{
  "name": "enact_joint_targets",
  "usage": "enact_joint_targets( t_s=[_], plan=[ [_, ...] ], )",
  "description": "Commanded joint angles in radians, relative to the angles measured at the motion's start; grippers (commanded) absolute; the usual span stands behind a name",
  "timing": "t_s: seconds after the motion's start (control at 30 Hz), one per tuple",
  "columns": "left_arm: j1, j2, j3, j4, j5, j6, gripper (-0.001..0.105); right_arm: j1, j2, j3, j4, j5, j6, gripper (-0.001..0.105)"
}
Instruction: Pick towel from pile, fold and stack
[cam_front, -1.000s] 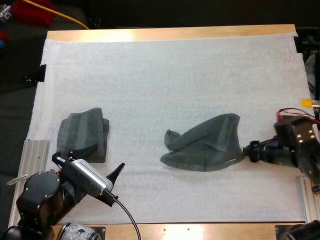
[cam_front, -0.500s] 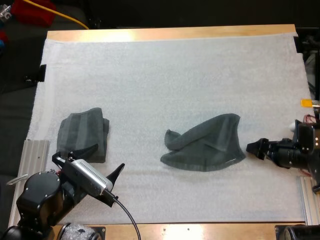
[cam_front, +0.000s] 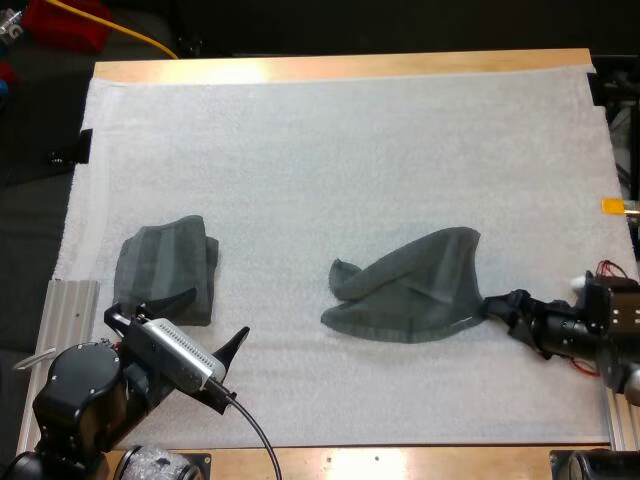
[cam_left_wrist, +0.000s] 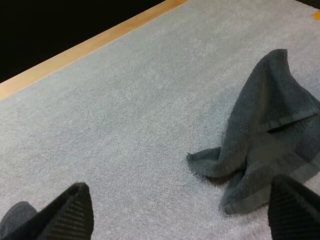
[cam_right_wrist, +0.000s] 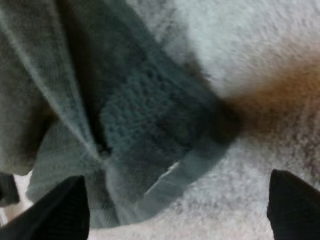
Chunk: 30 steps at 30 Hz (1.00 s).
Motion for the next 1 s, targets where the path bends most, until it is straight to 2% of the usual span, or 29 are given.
enact_joint_targets(
  t_s=[0.0, 0.37, 0.97],
  plan=[
    [-0.004, 0.002, -0.004, -0.004, -0.002, -0.010, 0.069, -0.004, 0.009, -0.001, -0.021, -0.019, 0.010, 0.071],
    [-0.004, 0.002, -0.004, -0.004, -0.002, -0.010, 0.069, -0.002, 0.187, -0.001, -0.164, -0.077, 0.128, 0.071],
    [-0.004, 0.002, -0.004, -0.004, -0.002, -0.010, 0.069, 0.001, 0.307, -0.001, -0.214, -0.126, 0.156, 0.071]
  ],
)
